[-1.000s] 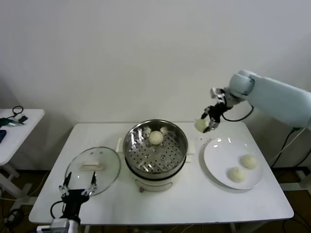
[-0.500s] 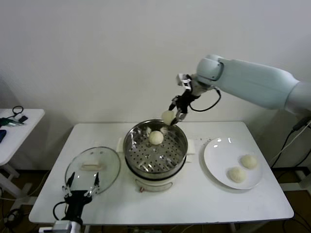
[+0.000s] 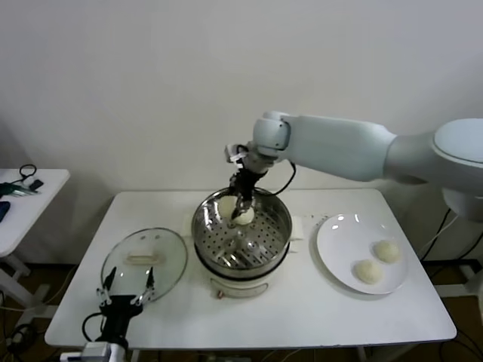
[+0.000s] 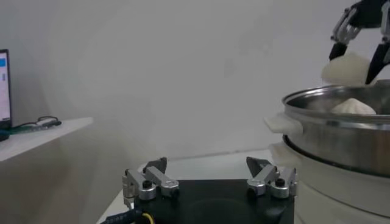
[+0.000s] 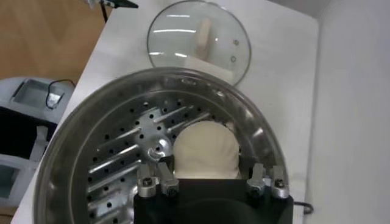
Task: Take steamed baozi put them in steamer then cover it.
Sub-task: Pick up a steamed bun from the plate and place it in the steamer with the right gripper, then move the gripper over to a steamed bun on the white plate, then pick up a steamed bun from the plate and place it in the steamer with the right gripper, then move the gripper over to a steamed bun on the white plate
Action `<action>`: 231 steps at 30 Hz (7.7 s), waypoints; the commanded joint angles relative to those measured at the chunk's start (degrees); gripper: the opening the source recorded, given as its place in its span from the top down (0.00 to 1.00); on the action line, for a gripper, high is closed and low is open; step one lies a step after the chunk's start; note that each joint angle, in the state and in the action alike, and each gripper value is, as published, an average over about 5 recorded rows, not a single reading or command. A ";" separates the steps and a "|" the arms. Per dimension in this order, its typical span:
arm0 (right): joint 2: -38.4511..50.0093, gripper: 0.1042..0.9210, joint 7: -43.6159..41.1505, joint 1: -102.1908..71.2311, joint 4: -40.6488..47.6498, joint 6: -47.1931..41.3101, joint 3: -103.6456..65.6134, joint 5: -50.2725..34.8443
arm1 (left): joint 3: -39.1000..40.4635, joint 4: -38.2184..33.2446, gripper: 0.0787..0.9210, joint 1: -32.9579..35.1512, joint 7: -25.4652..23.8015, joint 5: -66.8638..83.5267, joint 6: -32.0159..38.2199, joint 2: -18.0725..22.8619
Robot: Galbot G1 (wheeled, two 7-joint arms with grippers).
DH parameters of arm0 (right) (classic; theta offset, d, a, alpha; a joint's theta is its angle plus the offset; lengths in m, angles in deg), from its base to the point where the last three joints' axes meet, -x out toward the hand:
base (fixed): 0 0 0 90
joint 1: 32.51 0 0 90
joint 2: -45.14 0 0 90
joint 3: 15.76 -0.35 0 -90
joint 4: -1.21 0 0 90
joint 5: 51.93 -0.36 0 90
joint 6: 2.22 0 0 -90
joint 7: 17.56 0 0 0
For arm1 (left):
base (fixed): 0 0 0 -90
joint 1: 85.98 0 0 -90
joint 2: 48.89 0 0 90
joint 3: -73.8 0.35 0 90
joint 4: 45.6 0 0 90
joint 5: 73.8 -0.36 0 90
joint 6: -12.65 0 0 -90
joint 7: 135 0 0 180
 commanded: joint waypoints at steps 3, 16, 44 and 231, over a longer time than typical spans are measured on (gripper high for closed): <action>-3.34 0.29 3.24 -3.05 -1.09 -3.89 1.44 1.06 | -0.10 0.43 0.12 -0.26 -0.05 0.12 -0.12 -0.11; -3.57 0.22 4.92 -5.29 -0.88 -4.65 1.03 1.23 | -0.09 0.79 0.12 -0.63 -0.05 0.04 -0.36 -0.11; 25.90 0.12 -8.59 7.27 -8.55 7.25 0.32 3.20 | -1.24 -1.01 0.12 -0.12 -0.09 1.09 -1.37 0.79; 26.55 0.12 -8.03 9.12 -6.78 27.45 4.67 24.90 | -2.58 -0.70 0.12 4.13 -0.60 -1.98 -1.02 0.76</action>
